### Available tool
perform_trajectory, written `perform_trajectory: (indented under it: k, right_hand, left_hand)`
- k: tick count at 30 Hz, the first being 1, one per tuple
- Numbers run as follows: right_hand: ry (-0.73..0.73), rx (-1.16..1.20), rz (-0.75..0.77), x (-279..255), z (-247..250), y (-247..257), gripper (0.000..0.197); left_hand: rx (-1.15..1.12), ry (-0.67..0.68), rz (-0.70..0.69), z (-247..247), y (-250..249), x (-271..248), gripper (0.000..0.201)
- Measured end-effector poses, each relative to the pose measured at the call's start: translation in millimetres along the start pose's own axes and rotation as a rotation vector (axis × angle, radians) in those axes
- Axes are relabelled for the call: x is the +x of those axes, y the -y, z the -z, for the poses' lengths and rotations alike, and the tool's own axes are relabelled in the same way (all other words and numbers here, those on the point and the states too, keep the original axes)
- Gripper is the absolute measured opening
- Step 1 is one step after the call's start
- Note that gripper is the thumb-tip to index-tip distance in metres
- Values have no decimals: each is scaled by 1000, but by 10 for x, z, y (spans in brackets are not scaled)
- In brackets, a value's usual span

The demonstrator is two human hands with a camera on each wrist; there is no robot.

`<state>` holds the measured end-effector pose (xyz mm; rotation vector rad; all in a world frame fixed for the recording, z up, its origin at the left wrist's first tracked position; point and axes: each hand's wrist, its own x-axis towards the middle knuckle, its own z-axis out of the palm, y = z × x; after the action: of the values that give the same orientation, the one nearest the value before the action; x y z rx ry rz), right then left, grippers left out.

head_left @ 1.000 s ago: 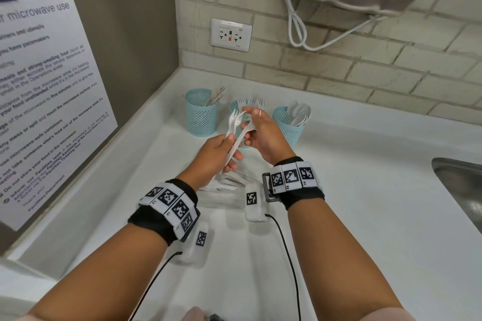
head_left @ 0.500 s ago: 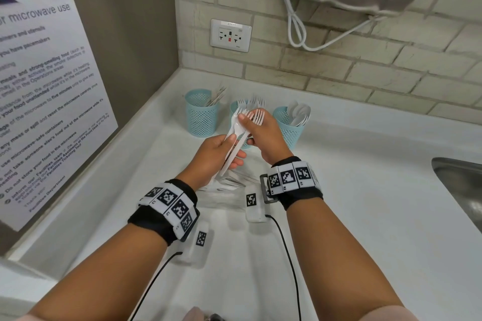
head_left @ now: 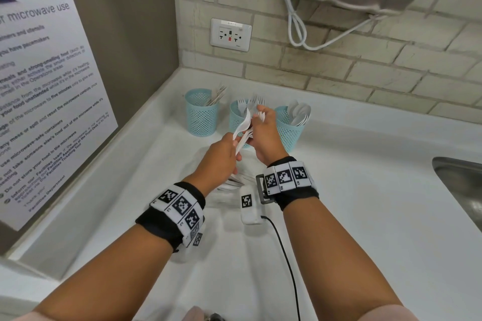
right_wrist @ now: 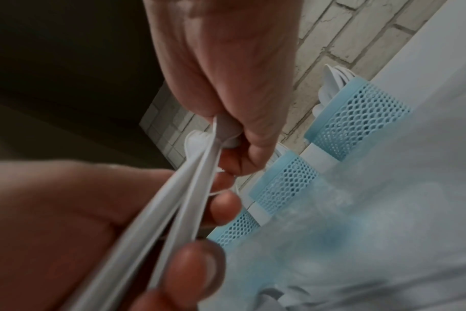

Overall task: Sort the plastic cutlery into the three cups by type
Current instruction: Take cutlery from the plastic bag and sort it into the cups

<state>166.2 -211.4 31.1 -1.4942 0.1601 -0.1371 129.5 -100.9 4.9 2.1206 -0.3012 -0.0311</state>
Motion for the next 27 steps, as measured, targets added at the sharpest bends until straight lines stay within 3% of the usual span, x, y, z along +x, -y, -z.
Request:
perform_trajectory:
  k: [4, 9, 13, 17, 22, 24, 27]
  right_hand:
    - [80, 58, -32, -57, -30, 45, 28]
    - [105, 98, -89, -43, -35, 37, 18]
    - [-8, 37, -34, -12, -70, -35, 21]
    - [-59, 159, 9, 36, 23, -11, 23]
    - [68, -323, -68, 101, 128, 103, 17]
    - [3, -272, -55, 163, 175, 208, 17]
    - [-244, -202, 158, 262, 254, 384, 17]
  left_hand:
    - [300, -72, -81, 1, 1, -9, 25]
    - [448, -78, -80, -3, 35, -23, 24]
    - [448, -52, -108, -9, 24, -32, 43]
    - [258, 22, -41, 4, 103, -7, 35]
    - [348, -18, -60, 29, 131, 0, 33]
    - [301, -56, -70, 69, 108, 20, 34]
    - [222, -190, -38, 194, 90, 35, 32]
